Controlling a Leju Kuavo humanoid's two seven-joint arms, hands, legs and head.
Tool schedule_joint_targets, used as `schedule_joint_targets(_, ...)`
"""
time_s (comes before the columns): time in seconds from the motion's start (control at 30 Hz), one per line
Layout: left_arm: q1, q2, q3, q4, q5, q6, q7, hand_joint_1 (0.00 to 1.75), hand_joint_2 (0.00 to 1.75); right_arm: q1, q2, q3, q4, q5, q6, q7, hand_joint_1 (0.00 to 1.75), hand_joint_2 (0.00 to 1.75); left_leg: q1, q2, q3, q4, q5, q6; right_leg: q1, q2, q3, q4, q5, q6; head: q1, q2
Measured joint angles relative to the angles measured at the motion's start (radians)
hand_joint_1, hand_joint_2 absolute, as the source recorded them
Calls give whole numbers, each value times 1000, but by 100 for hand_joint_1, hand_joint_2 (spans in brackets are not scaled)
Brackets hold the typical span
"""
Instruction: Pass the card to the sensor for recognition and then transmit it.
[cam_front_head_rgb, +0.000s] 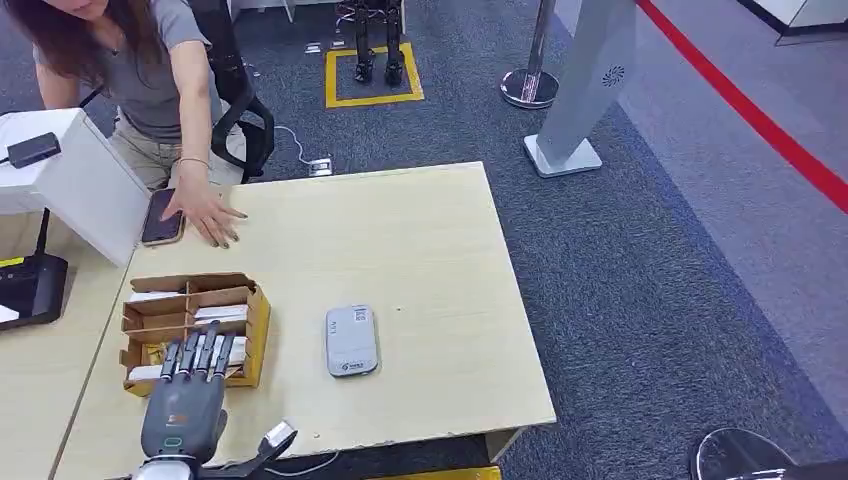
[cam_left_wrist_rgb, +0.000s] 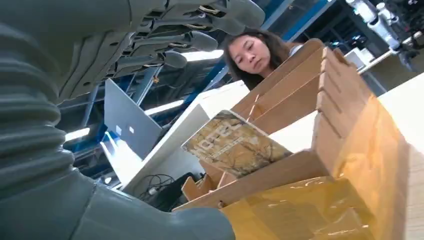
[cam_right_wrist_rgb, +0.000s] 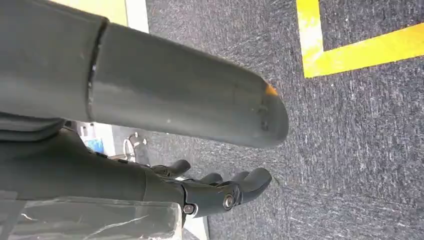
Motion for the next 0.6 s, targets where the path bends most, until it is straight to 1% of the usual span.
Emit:
schedule_joint_targets(0.23, 0, -2, 19, 2, 0, -14, 2, 0, 175, 0, 0, 0, 0, 4, 1, 0, 0, 0, 0, 0, 0, 0, 0, 0, 0, 0, 0, 0, 0, 0, 0, 0)
schedule_joint_targets(0.6, 10, -10, 68, 14, 0, -37, -1, 0, 175, 0, 0, 2, 0, 8, 2, 2, 0, 0, 0, 0, 0, 0, 0, 0, 0, 0, 0, 0, 0, 0, 0, 0)
